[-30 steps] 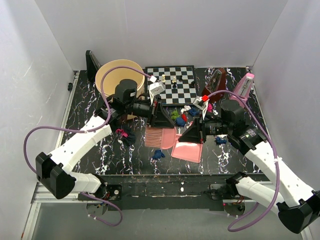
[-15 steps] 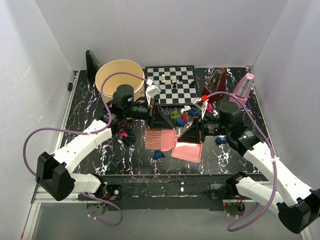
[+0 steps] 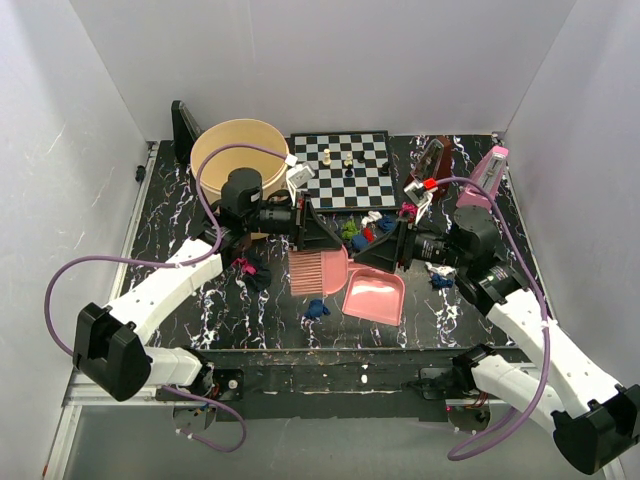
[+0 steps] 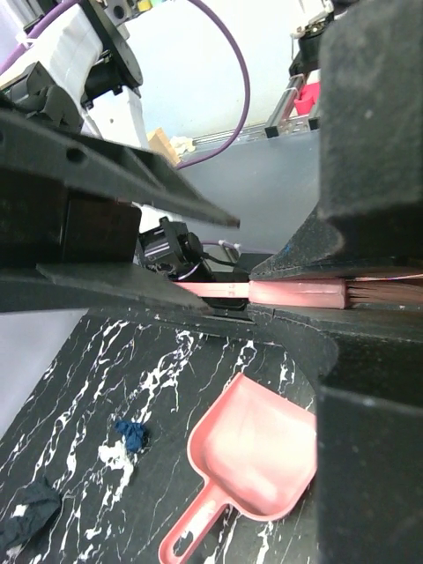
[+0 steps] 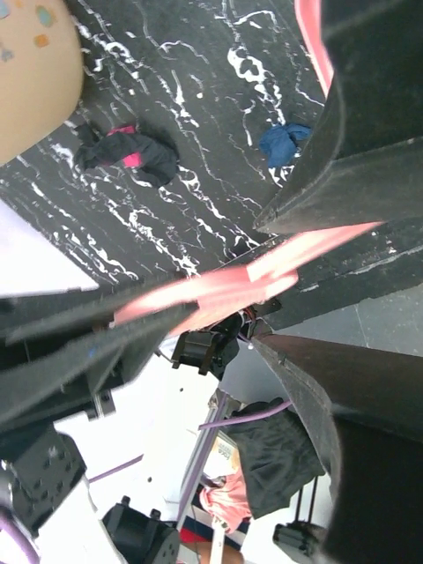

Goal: Sweep away the paper scraps from the table

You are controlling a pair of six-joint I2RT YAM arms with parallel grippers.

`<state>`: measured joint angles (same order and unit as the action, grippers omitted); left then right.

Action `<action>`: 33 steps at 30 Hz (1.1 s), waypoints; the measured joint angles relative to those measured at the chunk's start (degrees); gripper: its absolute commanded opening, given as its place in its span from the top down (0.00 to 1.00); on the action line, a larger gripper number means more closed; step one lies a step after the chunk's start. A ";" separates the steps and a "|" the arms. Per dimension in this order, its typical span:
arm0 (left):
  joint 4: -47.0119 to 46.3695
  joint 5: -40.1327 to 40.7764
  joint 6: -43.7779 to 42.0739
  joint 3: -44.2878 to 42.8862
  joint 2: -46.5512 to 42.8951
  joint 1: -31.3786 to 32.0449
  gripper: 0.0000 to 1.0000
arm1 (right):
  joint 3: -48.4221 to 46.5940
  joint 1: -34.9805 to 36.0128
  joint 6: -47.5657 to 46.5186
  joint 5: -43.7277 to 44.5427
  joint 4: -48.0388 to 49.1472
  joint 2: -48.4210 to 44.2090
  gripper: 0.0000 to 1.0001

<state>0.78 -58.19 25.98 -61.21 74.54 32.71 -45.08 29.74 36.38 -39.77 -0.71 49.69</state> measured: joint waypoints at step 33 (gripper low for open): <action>-13.00 -2.36 12.63 2.23 1.22 -1.09 1.00 | 9.99 -0.15 8.44 -3.63 18.99 -2.49 0.57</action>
<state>-12.23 -60.55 38.61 -58.98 75.77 31.62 -35.09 29.58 44.82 -43.40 18.28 47.20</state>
